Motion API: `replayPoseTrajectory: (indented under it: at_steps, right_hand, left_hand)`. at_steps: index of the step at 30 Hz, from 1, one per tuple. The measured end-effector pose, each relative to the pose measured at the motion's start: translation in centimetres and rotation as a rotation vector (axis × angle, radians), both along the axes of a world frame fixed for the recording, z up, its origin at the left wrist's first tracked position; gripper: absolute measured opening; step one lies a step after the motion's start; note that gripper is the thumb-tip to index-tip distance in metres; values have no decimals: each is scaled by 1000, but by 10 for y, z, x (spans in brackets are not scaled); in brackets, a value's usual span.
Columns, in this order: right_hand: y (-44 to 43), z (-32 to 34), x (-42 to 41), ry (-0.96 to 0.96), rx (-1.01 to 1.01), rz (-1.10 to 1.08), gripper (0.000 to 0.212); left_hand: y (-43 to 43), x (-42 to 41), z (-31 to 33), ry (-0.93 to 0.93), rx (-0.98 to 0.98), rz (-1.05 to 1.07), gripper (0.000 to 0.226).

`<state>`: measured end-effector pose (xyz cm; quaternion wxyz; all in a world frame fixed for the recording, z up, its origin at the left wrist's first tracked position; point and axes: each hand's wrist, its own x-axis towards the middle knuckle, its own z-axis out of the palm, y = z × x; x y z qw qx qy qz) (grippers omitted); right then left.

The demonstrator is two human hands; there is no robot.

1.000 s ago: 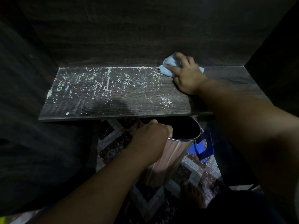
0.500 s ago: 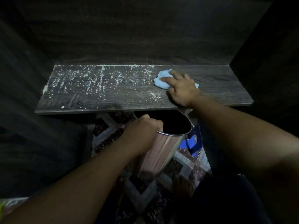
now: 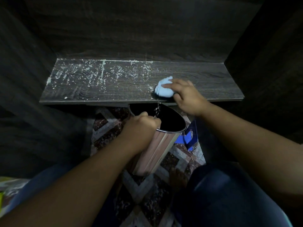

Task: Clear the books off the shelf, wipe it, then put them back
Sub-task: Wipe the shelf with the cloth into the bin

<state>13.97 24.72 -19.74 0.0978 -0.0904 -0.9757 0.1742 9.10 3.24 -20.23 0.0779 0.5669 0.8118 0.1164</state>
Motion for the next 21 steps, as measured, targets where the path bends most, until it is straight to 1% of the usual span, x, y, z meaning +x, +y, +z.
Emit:
replayPoseTrajectory:
  at_steps: [3, 5, 8, 11, 14, 17, 21]
  right_hand:
    - [9, 12, -27, 46, 60, -80, 54]
    - [12, 9, -47, -23, 89, -125, 53]
    - [5, -8, -62, -199, 97, -168, 60]
    - [-8, -21, -58, -232, 76, -198, 52]
    - [-17, -18, -43, -191, 57, -150, 57]
    - [-27, -18, -22, -158, 39, -78, 53]
    - [-42, -12, 10, -129, -21, 14, 52]
  left_hand:
    - [3, 6, -2, 31, -30, -16, 25]
    - [3, 6, -3, 37, -42, -10, 23]
    - [-1, 2, -2, 27, -45, 4, 27]
    - [-4, -3, -2, 6, -38, 18, 28]
    - [-8, -4, 1, -24, -64, 48, 29]
    - [-11, -1, 9, -54, -90, 89, 36]
    - [-14, -1, 19, -95, -123, 156, 37]
